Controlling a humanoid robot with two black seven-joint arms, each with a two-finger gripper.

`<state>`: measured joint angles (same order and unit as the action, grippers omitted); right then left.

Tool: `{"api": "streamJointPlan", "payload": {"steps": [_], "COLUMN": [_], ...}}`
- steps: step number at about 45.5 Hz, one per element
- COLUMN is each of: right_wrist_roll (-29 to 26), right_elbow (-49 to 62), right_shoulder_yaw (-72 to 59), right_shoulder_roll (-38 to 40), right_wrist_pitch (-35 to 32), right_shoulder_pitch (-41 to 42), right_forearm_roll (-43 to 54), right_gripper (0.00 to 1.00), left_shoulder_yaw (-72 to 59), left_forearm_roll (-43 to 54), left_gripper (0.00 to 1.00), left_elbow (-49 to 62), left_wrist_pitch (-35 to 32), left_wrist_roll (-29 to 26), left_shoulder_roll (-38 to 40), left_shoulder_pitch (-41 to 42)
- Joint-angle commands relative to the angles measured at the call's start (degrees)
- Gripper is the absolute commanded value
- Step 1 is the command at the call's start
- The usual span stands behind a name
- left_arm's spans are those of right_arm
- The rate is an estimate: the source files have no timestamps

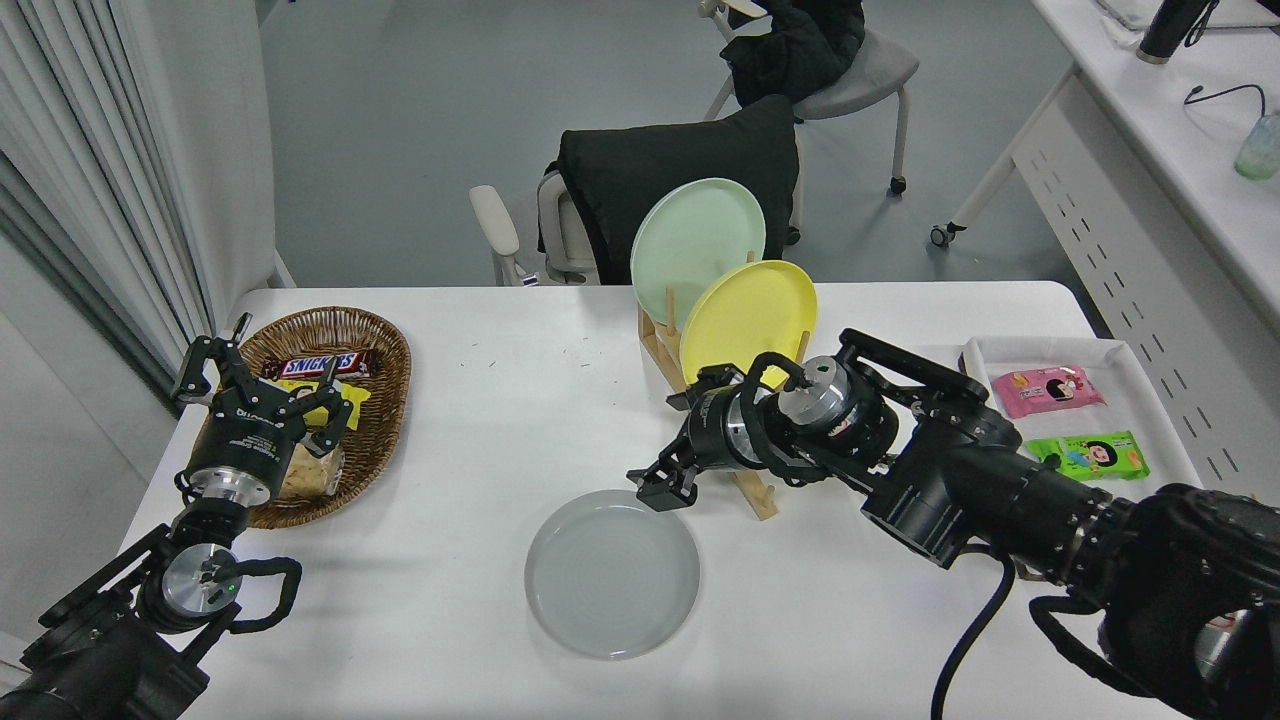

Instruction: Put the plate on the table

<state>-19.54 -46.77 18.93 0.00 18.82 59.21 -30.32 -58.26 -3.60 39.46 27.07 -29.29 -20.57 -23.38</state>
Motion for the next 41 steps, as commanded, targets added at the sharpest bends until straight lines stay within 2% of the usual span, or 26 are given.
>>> {"api": "streamJointPlan", "payload": {"steps": [1,6,19,41], "right_wrist_roll": [0.0,0.0,0.4,0.6], "right_elbow": [-1.1,-1.1,-2.5,-2.4], "right_shoulder_yaw": [-0.6,-0.6,1.7,17.5], "right_shoulder_roll": [0.0,0.0,3.3,14.5], "right_wrist_pitch": [-10.0,-11.9,-23.8,-24.4], "right_shoulder_pitch": [1.3,3.4,6.4,11.9], "right_forearm_roll": [8.7,12.2,19.2,31.5], "right_gripper": [1.00,1.00,1.00,1.00], "left_shoulder_yaw": [0.0,0.0,0.1,0.0], "left_forearm_roll": [0.0,0.0,0.0,0.0], "left_gripper": [0.98,0.98,0.98,0.98], "left_elbow": [0.0,0.0,0.0,0.0], "left_wrist_pitch": [0.0,0.0,0.0,0.0], "left_wrist_roll": [0.0,-0.1,0.0,0.0], "left_shoulder_roll": [0.0,0.0,0.0,0.0], "left_shoulder_pitch": [0.0,0.0,0.0,0.0]}}
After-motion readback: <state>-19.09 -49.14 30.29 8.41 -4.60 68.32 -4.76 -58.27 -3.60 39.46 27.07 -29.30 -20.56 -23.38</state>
